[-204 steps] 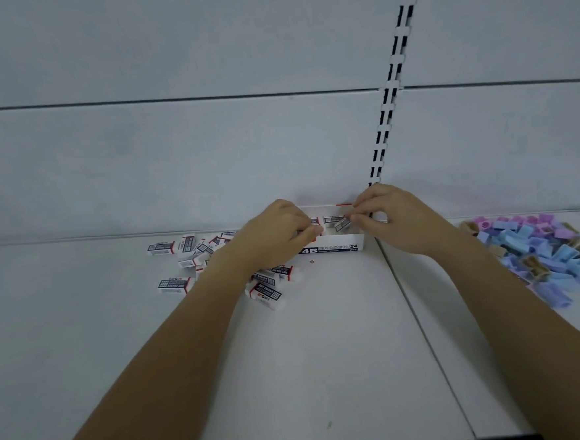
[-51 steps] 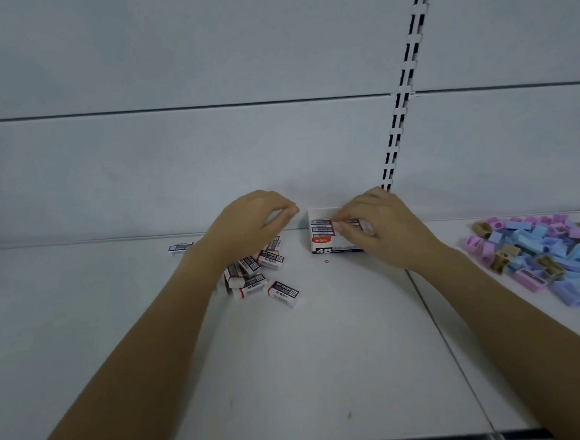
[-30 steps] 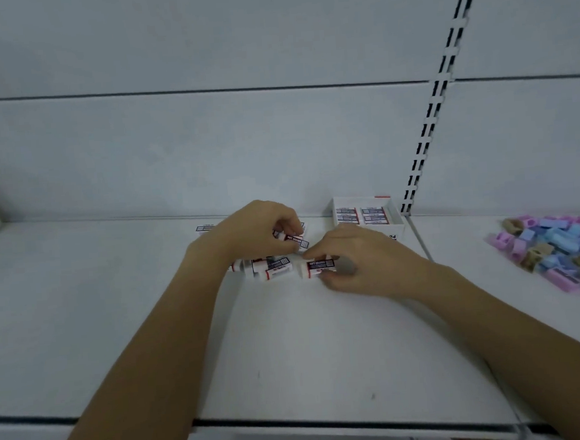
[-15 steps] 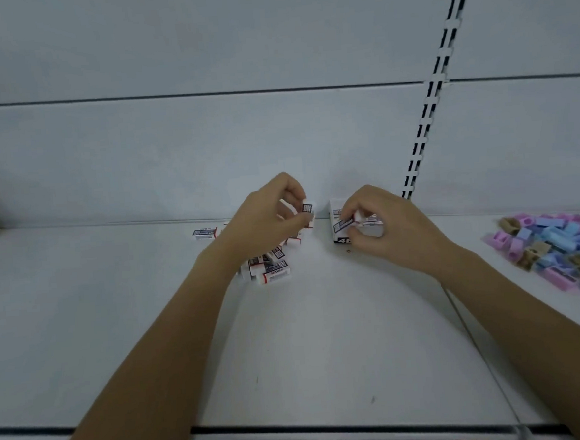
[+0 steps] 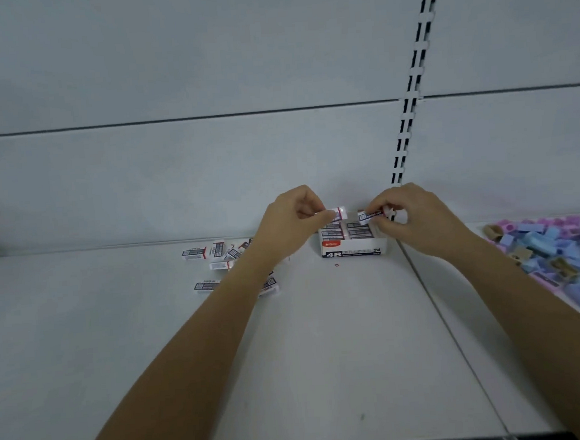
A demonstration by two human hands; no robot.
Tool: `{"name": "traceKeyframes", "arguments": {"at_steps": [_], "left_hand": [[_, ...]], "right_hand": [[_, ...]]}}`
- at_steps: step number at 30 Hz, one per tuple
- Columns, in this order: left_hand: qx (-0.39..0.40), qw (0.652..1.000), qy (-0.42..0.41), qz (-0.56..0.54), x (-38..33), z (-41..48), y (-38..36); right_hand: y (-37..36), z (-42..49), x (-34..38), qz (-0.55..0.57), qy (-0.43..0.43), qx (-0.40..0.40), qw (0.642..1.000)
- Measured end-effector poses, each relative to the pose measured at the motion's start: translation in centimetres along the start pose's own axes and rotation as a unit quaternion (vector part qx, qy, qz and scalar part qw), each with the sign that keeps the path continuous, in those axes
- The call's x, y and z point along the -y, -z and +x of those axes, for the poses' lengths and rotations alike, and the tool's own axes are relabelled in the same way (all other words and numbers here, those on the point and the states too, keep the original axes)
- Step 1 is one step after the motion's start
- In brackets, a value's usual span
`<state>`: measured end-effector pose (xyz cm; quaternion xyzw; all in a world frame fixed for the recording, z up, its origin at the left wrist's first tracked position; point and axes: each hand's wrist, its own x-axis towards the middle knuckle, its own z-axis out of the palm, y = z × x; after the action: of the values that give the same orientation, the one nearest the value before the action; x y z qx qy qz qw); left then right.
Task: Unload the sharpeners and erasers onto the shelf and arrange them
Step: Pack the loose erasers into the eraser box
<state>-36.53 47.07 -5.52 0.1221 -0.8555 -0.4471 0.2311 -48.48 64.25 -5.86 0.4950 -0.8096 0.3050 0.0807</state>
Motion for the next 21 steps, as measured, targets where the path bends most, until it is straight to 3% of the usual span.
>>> {"name": "traceKeyframes", "arguments": {"at_steps": [9, 15, 21], "left_hand": [[0.11, 0.985, -0.023, 0.128, 0.5, 1.6, -1.6], [0.105, 0.984, -0.038, 0.136, 1.4, 1.2, -1.6], [0.117, 0.953, -0.084, 0.267, 1.0, 0.2, -1.3]], "right_hand": [[0.2, 0.0, 0.1, 0.011, 0.015, 0.062, 0.998], [-0.1, 0.0, 0.0, 0.008, 0.007, 0.104, 0.995], [-0.7, 0.2, -0.6, 0.021, 0.023, 0.123, 0.992]]}}
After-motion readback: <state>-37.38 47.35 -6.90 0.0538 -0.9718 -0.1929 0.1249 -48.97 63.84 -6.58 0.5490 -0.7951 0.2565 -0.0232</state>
